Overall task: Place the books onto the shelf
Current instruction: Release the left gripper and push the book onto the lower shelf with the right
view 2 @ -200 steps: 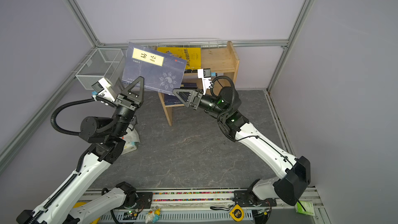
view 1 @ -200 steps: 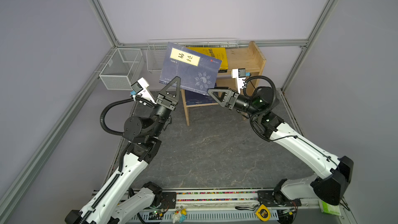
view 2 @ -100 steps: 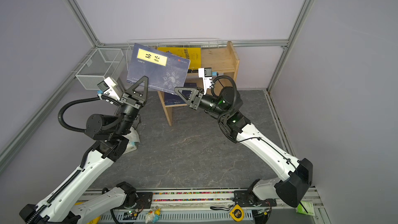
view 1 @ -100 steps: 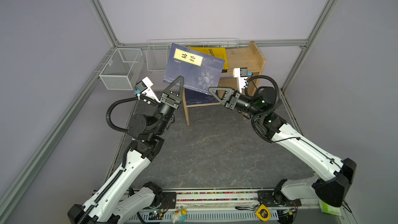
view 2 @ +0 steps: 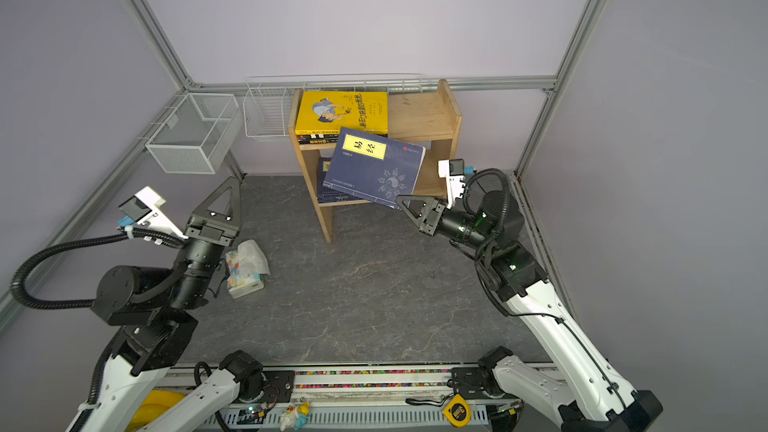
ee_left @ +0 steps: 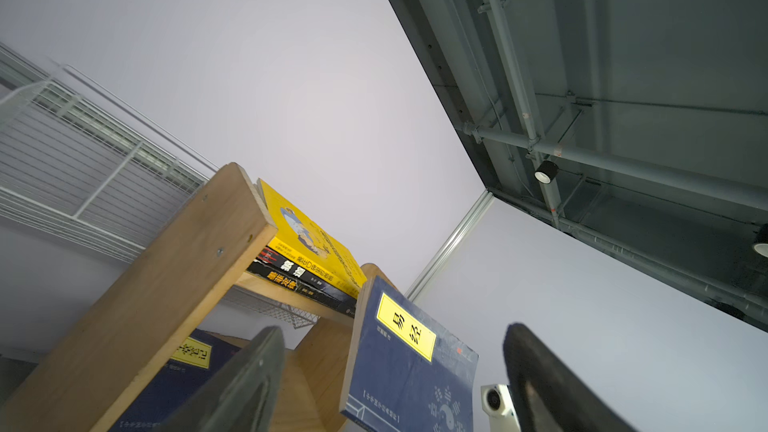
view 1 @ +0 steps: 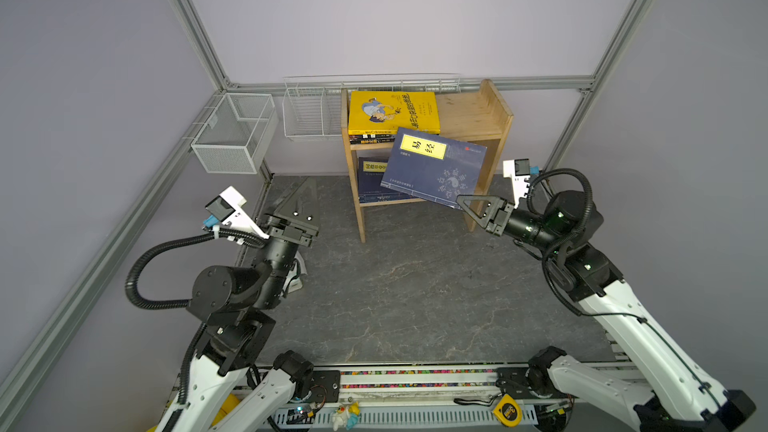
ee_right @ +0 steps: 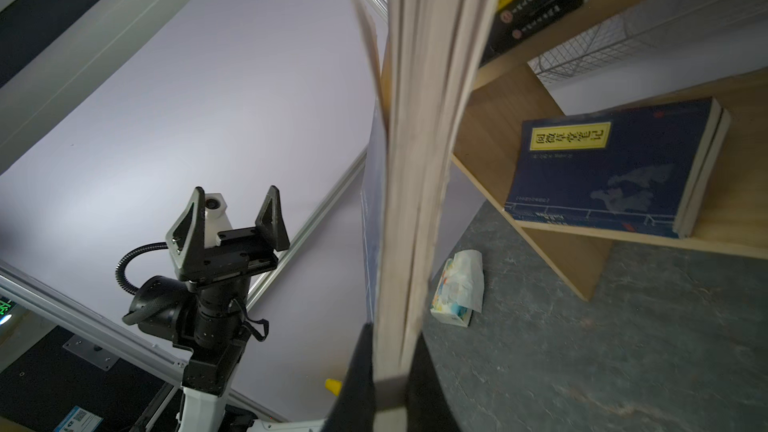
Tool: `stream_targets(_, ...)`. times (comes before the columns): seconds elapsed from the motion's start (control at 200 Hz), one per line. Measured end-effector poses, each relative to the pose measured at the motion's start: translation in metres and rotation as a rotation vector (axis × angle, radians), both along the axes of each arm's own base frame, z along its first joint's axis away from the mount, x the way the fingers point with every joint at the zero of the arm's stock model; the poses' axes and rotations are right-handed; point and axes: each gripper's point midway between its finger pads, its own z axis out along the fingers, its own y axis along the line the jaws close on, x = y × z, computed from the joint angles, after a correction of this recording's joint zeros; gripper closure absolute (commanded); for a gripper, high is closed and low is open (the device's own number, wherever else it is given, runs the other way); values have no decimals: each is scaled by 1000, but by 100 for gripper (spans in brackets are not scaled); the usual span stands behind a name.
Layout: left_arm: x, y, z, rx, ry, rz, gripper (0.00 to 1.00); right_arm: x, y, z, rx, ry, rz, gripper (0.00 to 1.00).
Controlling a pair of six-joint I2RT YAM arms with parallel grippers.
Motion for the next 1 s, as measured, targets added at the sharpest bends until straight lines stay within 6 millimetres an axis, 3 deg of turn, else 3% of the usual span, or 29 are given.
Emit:
stream_targets(0.105, 2, 8, -12, 29, 36, 55, 15, -11, -8, -15, -21, 40, 3, 93)
stream_targets(0.2, 19, 3, -41, 87, 122, 86, 14, -13, -8, -35, -35, 83, 8, 94)
stream_targets(0.355, 50, -13, -96, 195, 271, 108, 11, -2, 0, -78, -63, 199, 16, 93)
stream_targets(0.52, 65, -20, -121, 256, 346, 108, 7, 19, 15, -105, -98, 273, 41, 93)
stream_targets(0.64, 72, -24, -129, 286, 369, 93, 3, 34, 25, -106, -117, 279, 62, 93)
stream_targets(0.875, 91, -37, -148, 347, 424, 21, 0, 71, 44, -86, -107, 233, 87, 93)
stream_targets(1.0, 93, -40, -154, 368, 434, 2, 0, 88, 51, -90, -106, 238, 101, 93)
